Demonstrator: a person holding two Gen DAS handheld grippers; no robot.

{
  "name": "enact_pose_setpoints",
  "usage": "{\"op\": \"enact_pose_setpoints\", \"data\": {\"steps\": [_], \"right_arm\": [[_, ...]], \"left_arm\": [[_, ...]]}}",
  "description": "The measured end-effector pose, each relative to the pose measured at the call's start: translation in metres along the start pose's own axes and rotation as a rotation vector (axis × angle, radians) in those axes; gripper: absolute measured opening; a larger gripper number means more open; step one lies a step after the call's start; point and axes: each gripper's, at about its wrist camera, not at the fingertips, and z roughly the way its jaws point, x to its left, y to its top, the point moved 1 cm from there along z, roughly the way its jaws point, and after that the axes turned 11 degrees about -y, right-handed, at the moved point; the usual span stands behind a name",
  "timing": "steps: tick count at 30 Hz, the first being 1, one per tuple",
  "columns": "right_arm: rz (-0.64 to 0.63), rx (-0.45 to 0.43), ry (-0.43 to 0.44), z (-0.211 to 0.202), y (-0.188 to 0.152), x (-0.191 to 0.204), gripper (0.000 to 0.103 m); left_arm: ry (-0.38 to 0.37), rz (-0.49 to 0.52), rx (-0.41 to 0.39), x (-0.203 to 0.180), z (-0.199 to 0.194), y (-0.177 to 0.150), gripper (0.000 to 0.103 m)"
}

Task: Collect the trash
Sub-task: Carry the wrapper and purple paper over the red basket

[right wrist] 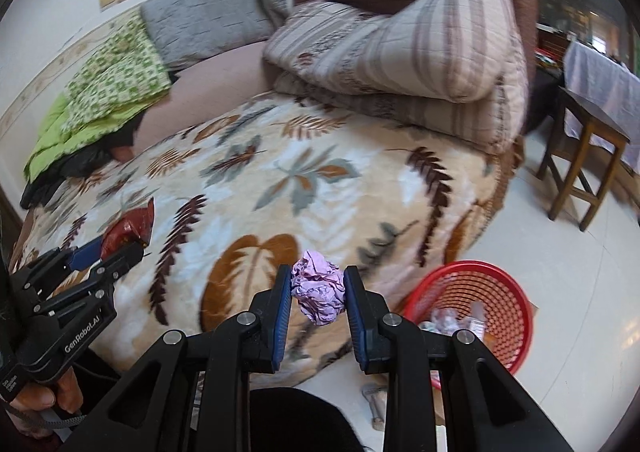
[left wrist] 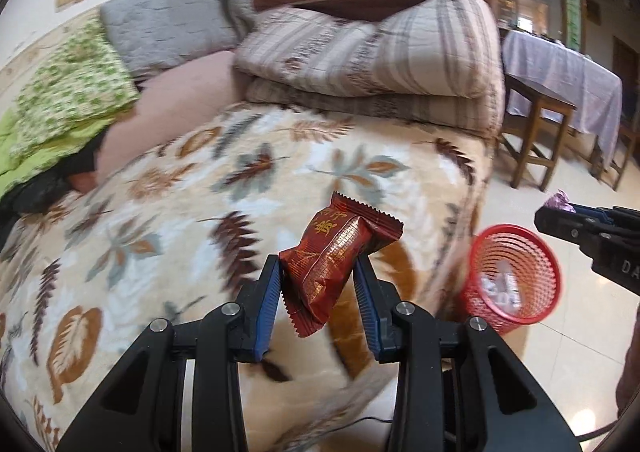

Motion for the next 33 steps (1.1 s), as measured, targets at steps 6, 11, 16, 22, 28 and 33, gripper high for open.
{"op": "enact_pose_setpoints", "data": {"steps": [6,11,16,22,28,33], "right_arm": [[0.107,0.003,-0.057,-0.002,0.001,-0.057,0.028],[0.218,-0.003,-0.117,-0.007,0.001,-0.118,0.028],[0.291,0.008,-0.161,-0.003,-0.004,-0.166,0.028],[0.335,0.067,-0.168,0.017,-0.022,-0.192,0.028],[0.342,0.122,-0.153,0.043,-0.033,-0.199,0.028],[0.338,0.151,-0.145,0.058,-0.036,-0.198,0.028]], "left_arm": [[-0.14,0.062,0.051,-0.054,0.026,0.025,0.035],[-0.259,0.092,0.095,-0.106,0.051,0.046,0.035],[-0.282,0.133,0.132,-0.14,0.08,0.049,0.035],[-0.29,0.16,0.221,-0.159,0.116,0.033,0.035],[-0.268,0.162,0.275,-0.163,0.141,0.021,0.036],[-0.272,0.162,0.295,-0.167,0.153,0.018,0.036]]}}
